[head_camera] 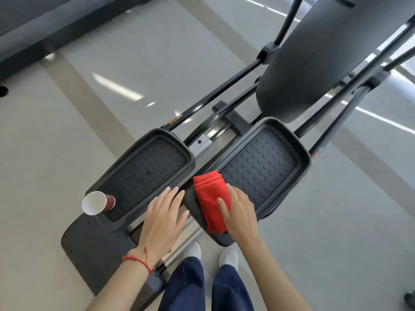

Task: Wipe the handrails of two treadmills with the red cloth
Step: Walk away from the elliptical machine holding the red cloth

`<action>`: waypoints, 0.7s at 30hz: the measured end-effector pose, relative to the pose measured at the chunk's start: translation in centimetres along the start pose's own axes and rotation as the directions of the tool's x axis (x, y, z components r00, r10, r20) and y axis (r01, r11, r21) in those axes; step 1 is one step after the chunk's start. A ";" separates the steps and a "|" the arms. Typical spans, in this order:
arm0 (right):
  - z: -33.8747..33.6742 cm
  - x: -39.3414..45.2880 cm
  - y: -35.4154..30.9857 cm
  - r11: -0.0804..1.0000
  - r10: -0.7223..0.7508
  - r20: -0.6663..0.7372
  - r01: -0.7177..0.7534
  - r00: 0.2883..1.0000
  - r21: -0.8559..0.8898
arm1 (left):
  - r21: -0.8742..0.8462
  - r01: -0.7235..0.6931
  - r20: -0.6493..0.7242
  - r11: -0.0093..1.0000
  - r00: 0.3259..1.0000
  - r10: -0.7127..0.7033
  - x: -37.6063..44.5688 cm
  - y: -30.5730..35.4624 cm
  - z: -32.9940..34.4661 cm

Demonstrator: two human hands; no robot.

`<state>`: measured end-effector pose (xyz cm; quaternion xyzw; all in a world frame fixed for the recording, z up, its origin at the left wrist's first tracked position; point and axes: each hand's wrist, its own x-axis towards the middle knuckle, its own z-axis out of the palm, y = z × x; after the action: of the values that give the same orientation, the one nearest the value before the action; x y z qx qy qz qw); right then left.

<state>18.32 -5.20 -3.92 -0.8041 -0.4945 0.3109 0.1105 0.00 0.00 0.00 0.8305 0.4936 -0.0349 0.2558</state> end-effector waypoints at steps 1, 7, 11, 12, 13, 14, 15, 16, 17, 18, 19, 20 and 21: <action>0.4 0.5 0.1 1.000 0.005 -0.012 -0.004 1.000 0.017 | -0.021 0.026 0.015 0.999 1.000 -0.026 0.2 -0.3 0.5; 3.5 2.4 0.9 1.000 0.012 -0.049 -0.011 0.999 0.029 | -0.062 0.099 -0.023 0.993 0.995 -0.100 0.4 -1.7 2.9; 4.8 2.6 1.0 1.000 0.012 -0.093 -0.009 0.996 0.028 | -0.095 0.130 -0.024 0.987 0.991 -0.133 0.0 -2.0 3.8; 5.0 2.5 1.0 0.999 0.014 -0.102 -0.011 0.995 0.032 | -0.101 0.134 -0.021 0.986 0.990 -0.137 -0.1 -2.1 4.0; 5.2 2.5 1.0 0.999 0.015 -0.109 -0.012 0.994 0.036 | -0.106 0.143 -0.016 0.984 0.989 -0.145 -0.2 -2.2 4.2; 5.3 2.6 0.9 0.999 0.015 -0.117 -0.011 0.993 0.037 | -0.110 0.148 -0.013 0.983 0.989 -0.150 -0.3 -2.2 4.4; 5.5 2.6 0.9 0.999 0.018 -0.120 -0.014 0.993 0.038 | -0.114 0.154 -0.007 0.982 0.988 -0.156 -0.4 -2.2 4.5; 5.6 2.6 0.9 0.999 0.020 -0.124 -0.016 0.992 0.035 | -0.114 0.153 -0.004 0.982 0.988 -0.155 -0.5 -2.3 4.6; 5.6 2.6 0.9 0.999 0.030 -0.126 -0.025 0.992 0.037 | -0.112 0.157 0.004 0.981 0.987 -0.158 -0.6 -2.3 4.7; 5.7 2.7 0.9 0.999 0.038 -0.129 -0.033 0.991 0.039 | -0.112 0.160 0.010 0.981 0.987 -0.160 -0.7 -2.3 4.8; 5.8 2.7 0.9 0.998 0.046 -0.133 -0.040 0.990 0.045 | -0.116 0.165 0.017 0.979 0.986 -0.165 -0.8 -2.3 4.9; 5.9 2.7 0.9 0.998 0.054 -0.133 -0.048 0.990 0.048 | -0.121 0.170 0.020 0.978 0.985 -0.169 -0.8 -2.3 5.0; 5.9 2.7 0.9 0.997 0.063 -0.130 -0.057 0.990 0.049 | -0.124 0.176 0.024 0.977 0.984 -0.174 -0.9 -2.3 5.1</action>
<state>16.25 -4.10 -10.05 -0.8346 -0.4544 0.2719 0.1516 -1.40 -2.15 -5.02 0.7658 0.5642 -0.0315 0.3069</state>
